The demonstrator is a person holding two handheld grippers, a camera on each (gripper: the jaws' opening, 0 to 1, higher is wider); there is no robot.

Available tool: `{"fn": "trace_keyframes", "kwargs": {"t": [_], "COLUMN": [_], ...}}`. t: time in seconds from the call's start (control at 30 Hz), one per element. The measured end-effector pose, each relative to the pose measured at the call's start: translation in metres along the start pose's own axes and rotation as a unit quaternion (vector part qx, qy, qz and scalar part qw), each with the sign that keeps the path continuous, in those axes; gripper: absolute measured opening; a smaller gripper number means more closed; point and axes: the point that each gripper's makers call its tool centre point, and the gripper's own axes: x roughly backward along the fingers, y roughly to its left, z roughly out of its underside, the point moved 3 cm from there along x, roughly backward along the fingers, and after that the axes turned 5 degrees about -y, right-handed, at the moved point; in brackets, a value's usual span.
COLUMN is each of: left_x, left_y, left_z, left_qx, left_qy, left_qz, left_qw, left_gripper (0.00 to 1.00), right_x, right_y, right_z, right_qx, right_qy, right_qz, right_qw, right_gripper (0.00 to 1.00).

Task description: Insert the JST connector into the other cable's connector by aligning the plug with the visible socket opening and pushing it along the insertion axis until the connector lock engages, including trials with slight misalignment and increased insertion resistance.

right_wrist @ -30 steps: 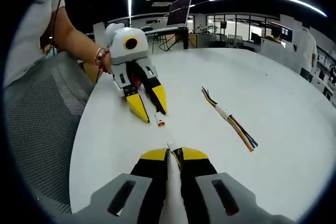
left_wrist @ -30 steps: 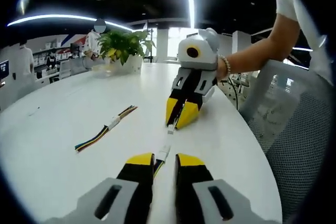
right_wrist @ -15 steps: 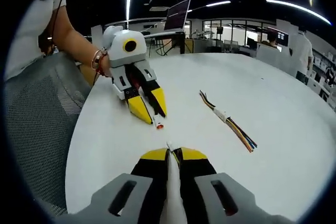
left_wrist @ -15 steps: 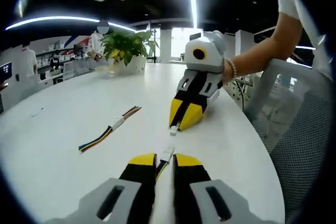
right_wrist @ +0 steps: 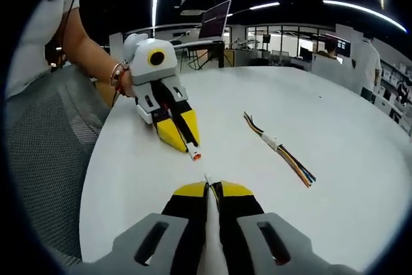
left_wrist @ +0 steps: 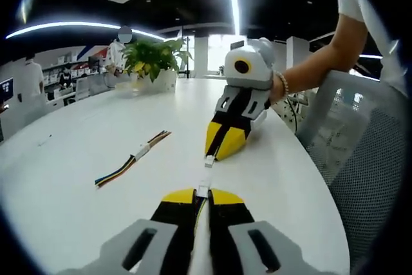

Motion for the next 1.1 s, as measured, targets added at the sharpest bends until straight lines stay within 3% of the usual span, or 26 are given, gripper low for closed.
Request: {"fn": "trace_keyframes", "kwargs": {"t": [0.37, 0.7, 1.1], "left_x": [0.007, 0.013, 0.013], "left_y": [-0.004, 0.003, 0.001], "left_z": [-0.004, -0.017, -0.029], "left_qx": [-0.007, -0.029, -0.044], "left_qy": [0.008, 0.027, 0.017], "left_qz": [0.021, 0.019, 0.024], "left_qw": [0.9997, 0.9990, 0.9986], "left_gripper": [0.01, 0.01, 0.01], "right_x": [0.001, 0.008, 0.007], "right_y": [0.006, 0.003, 0.007], "right_z": [-0.003, -0.030, -0.039], "right_qx": [0.007, 0.028, 0.038], "right_qy": [0.009, -0.013, -0.018], "right_qz": [-0.017, -0.006, -0.007], "right_qw": [0.9998, 0.9995, 0.9991], "right_gripper": [0.02, 0.02, 0.02]}}
